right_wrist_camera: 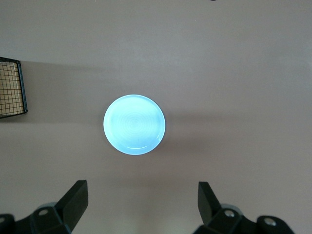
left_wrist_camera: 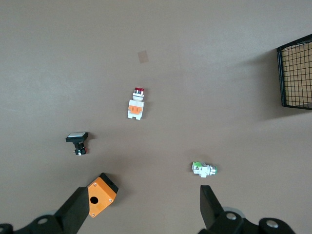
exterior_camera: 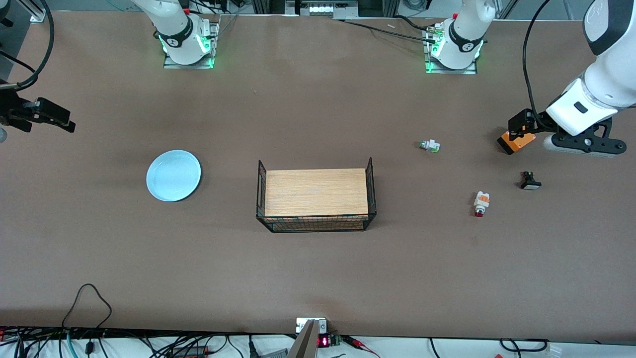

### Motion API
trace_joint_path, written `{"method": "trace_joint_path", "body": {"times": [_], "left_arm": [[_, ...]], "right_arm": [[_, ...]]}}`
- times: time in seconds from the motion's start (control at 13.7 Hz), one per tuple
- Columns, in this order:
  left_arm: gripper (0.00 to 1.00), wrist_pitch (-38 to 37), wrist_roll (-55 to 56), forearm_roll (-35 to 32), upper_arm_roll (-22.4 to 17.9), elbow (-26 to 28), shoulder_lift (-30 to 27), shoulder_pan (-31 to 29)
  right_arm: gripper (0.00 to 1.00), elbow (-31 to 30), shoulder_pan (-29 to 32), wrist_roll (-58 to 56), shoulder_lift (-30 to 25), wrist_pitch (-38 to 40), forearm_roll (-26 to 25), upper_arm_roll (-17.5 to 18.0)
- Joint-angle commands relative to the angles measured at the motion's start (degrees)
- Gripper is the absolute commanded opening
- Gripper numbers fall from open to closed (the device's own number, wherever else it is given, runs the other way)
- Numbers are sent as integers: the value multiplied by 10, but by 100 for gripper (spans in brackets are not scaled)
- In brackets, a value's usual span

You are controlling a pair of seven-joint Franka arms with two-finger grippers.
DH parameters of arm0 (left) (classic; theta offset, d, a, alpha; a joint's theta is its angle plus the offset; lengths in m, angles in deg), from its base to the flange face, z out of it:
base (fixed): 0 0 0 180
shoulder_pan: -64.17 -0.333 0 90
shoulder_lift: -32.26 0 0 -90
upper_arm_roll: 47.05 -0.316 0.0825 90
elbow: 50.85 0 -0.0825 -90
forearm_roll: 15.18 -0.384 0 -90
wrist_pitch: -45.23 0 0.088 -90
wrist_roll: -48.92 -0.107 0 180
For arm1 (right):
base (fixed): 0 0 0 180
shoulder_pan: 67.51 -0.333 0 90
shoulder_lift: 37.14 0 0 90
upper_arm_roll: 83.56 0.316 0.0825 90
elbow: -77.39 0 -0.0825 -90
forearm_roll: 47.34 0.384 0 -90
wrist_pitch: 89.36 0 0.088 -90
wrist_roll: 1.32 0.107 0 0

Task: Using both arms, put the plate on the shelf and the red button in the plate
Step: 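Move the right gripper toward the light blue plate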

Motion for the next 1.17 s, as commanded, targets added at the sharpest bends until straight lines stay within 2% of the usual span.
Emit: {"method": "trace_joint_path", "body": {"times": [0.0,0.44,0.73,1.09], "left_arm": [[100,-11,-4,-11,0,-6,-6,3],[100,-13,-4,-11,0,-6,-6,3],[100,-13,-4,-11,0,-6,-6,3],[100,-13,-4,-11,0,-6,-6,3]], "right_arm": [[100,3,0,-6,-5,14,-8,1],[100,6,0,-3,9,9,-5,1],[100,5,-26,10,58,-14,-26,1],[100,1,-24,10,142,-69,-21,0]]}}
